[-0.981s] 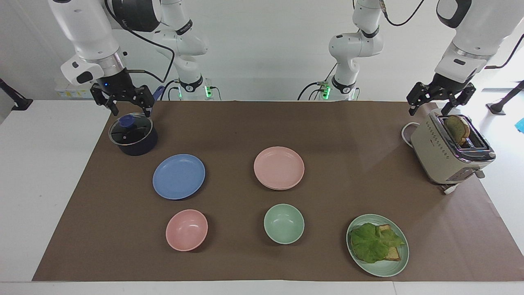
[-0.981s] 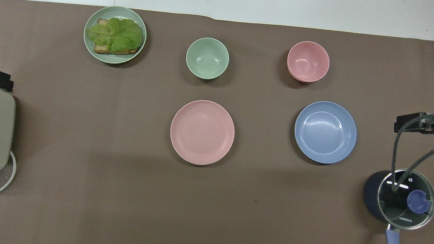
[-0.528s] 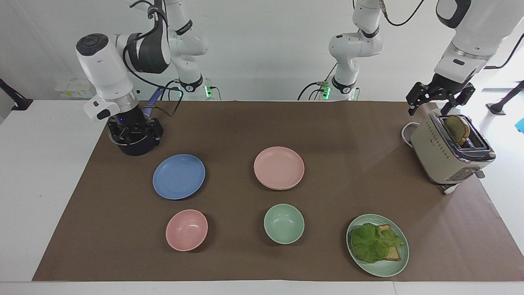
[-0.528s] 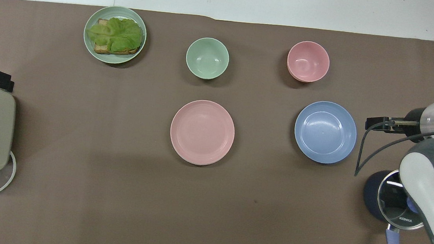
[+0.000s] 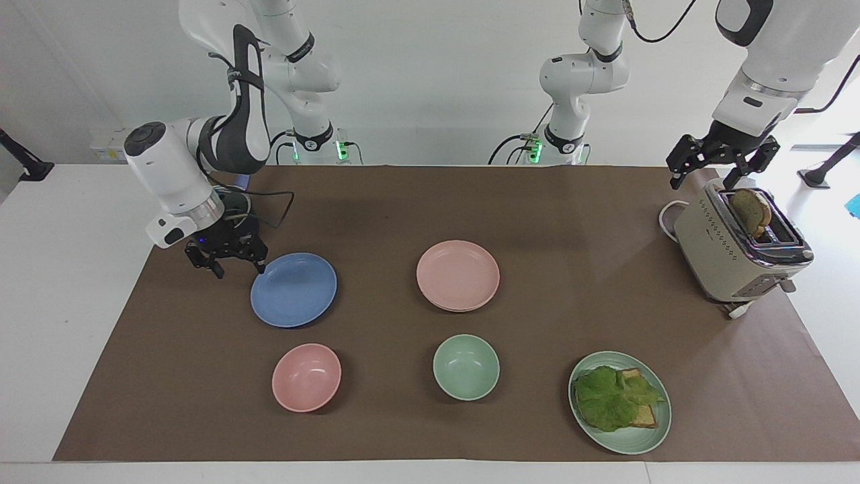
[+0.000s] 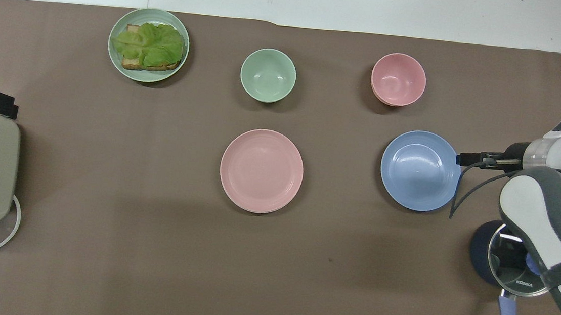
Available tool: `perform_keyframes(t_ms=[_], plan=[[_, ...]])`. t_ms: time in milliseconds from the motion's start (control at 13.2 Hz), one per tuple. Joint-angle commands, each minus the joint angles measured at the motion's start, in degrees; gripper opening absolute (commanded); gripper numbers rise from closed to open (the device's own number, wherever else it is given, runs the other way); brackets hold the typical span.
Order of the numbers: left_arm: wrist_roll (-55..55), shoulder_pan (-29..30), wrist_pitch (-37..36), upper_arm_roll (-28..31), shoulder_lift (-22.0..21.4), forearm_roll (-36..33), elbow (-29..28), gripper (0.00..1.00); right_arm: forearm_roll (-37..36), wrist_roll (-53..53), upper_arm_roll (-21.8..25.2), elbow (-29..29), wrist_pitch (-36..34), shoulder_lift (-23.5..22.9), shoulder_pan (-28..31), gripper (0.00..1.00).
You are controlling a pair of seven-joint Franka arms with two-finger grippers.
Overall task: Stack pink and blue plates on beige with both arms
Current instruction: 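Reach the right gripper to the rim of the blue plate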
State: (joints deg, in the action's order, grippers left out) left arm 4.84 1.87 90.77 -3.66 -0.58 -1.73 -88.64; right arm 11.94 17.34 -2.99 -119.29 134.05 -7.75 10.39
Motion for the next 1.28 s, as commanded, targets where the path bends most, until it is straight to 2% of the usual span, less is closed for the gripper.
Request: perform_keyframes(t_ms=[0, 302, 528, 755, 981, 1208], plan=[[0.7, -0.1, -0.9, 0.1, -0.6, -0.9, -0.2, 1.00, 1.8, 2.8, -0.3, -0.3, 2.2, -1.4, 1.2, 1.00], [0.7, -0.1, -0.9, 0.1, -0.6, -0.9, -0.2, 1.00, 2.2, 7.5, -0.4, -1.2, 5.1, -4.3, 3.5, 0.94], [0.7, -0.1, -0.9, 0.1, -0.6, -0.9, -0.2, 1.00, 11.8, 13.6, -0.4, -3.3, 5.6, -4.6, 3.2, 0.87], [0.7, -0.1, -0.9, 0.1, -0.6, -0.9, -0.2, 1.00, 13.6, 16.0, -0.3, -3.4, 7.1, -5.8, 2.9, 0.83], [0.7, -0.1, -0.9, 0.1, -0.6, -0.9, -0.2, 1.00, 13.7, 16.2, -0.4, -4.3, 7.5, -6.3, 2.7, 0.72], [0.7, -0.1, -0.9, 0.1, -0.6, -0.9, -0.2, 1.00, 13.7, 16.1, -0.4, -5.0, 7.7, -6.1, 1.9, 0.55]])
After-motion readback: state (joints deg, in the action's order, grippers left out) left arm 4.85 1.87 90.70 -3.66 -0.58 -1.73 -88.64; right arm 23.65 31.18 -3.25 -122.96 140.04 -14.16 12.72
